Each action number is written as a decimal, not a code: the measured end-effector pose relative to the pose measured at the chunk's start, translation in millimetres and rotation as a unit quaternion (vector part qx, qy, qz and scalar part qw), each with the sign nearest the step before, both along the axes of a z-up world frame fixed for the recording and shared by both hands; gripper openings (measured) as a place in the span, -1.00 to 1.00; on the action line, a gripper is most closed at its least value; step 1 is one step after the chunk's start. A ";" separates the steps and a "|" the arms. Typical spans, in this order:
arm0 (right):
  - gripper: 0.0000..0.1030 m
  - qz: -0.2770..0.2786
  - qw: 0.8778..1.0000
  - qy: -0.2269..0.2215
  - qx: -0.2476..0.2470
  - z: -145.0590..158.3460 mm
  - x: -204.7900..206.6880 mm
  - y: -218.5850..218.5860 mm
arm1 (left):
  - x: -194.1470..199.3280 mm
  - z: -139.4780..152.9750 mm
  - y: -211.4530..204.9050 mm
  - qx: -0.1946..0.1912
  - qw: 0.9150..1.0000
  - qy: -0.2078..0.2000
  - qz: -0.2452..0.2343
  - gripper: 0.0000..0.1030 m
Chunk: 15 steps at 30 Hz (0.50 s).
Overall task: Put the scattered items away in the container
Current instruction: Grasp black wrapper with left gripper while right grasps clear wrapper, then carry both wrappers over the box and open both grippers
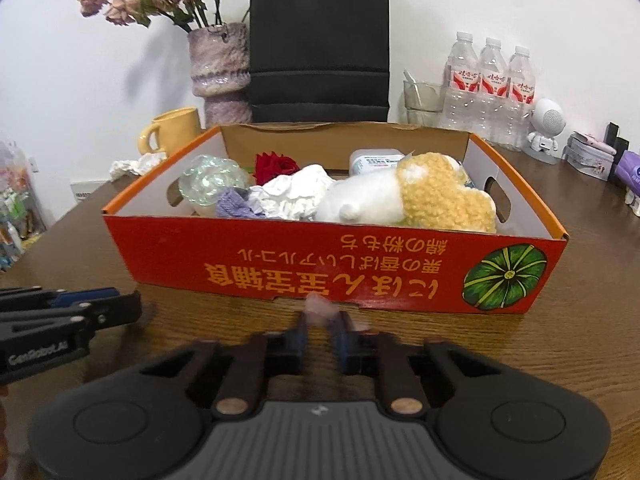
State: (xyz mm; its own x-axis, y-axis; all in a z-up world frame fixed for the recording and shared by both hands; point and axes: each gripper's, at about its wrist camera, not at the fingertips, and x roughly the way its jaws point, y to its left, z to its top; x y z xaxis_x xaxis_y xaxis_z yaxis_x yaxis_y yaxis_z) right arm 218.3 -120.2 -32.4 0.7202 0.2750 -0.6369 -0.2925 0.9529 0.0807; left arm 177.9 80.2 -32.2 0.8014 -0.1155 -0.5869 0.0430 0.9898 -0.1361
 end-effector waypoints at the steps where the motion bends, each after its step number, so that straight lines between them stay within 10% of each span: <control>1: -1.00 0.002 1.000 0.002 0.004 0.5 -1.6 -2.2 | -1.5 1.6 -1.1 -0.001 1.000 -0.002 -0.001 -0.54; 9: -0.96 0.007 1.000 -0.024 0.013 5.5 -11.5 -14.1 | -8.1 7.2 -10.7 0.004 1.000 -0.009 -0.008 -0.54; 13: 0.17 0.000 1.000 0.003 0.022 0.1 5.5 -16.0 | -9.8 7.2 -10.4 0.002 1.000 -0.007 -0.005 -0.54; 15: 0.15 -0.013 1.000 0.004 0.016 -2.3 12.8 -12.0 | -10.7 6.9 -7.8 0.002 1.000 -0.007 -0.004 -0.54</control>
